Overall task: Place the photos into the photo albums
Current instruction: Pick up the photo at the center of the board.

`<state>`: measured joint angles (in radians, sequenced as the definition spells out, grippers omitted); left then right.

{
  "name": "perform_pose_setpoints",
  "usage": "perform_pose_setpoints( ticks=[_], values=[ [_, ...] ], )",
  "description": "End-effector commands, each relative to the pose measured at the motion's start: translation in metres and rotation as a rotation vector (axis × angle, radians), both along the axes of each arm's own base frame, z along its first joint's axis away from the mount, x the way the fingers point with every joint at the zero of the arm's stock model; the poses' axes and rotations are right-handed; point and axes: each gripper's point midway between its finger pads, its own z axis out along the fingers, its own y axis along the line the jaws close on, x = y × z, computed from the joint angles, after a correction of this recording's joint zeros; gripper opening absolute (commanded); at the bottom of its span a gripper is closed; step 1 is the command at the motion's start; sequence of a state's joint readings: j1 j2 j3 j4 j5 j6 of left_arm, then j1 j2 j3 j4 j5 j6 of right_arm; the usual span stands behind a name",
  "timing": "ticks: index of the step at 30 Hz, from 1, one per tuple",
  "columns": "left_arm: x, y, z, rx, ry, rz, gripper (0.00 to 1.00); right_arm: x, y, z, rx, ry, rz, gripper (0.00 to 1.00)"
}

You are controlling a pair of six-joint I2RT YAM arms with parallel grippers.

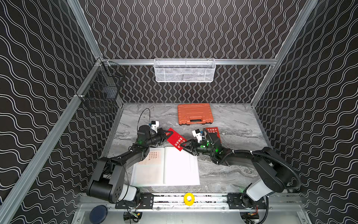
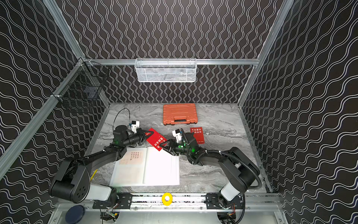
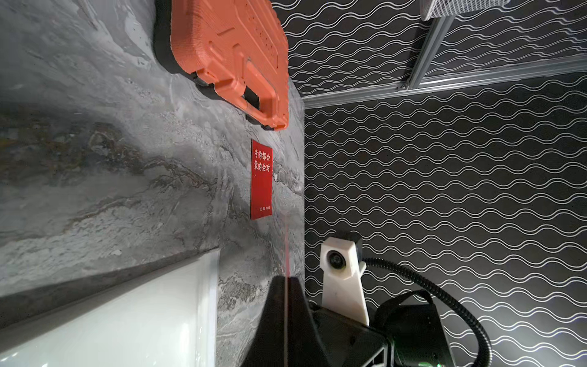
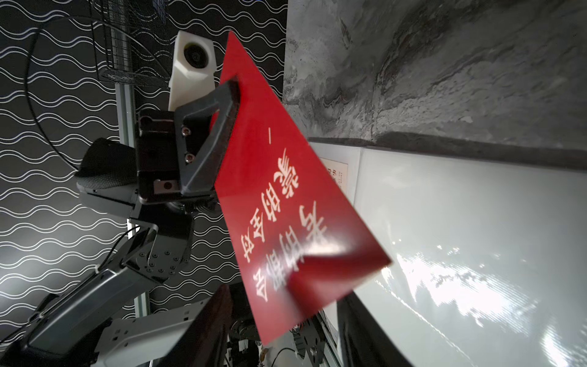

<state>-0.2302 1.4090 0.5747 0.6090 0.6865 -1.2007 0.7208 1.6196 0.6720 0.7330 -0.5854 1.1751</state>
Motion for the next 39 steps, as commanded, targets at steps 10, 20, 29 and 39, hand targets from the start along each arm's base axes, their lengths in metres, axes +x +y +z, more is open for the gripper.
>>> perform_pose_setpoints(
  ticks=[10,20,29,39],
  values=[
    [-0.002,0.007,0.003,0.017,-0.017,0.040,0.00,0.022,0.014,0.031,0.094,-0.061,-0.047,0.28],
    [-0.014,0.011,-0.005,0.067,0.011,0.037,0.00,0.034,0.023,0.043,0.096,-0.083,-0.051,0.03],
    [-0.030,0.041,-0.023,0.344,0.090,0.053,0.50,0.028,0.015,0.032,-0.017,-0.071,-0.046,0.00],
    [-0.061,0.129,-0.061,0.735,0.318,0.188,0.52,-0.006,-0.004,0.002,-0.307,-0.018,0.066,0.00]
  ],
)
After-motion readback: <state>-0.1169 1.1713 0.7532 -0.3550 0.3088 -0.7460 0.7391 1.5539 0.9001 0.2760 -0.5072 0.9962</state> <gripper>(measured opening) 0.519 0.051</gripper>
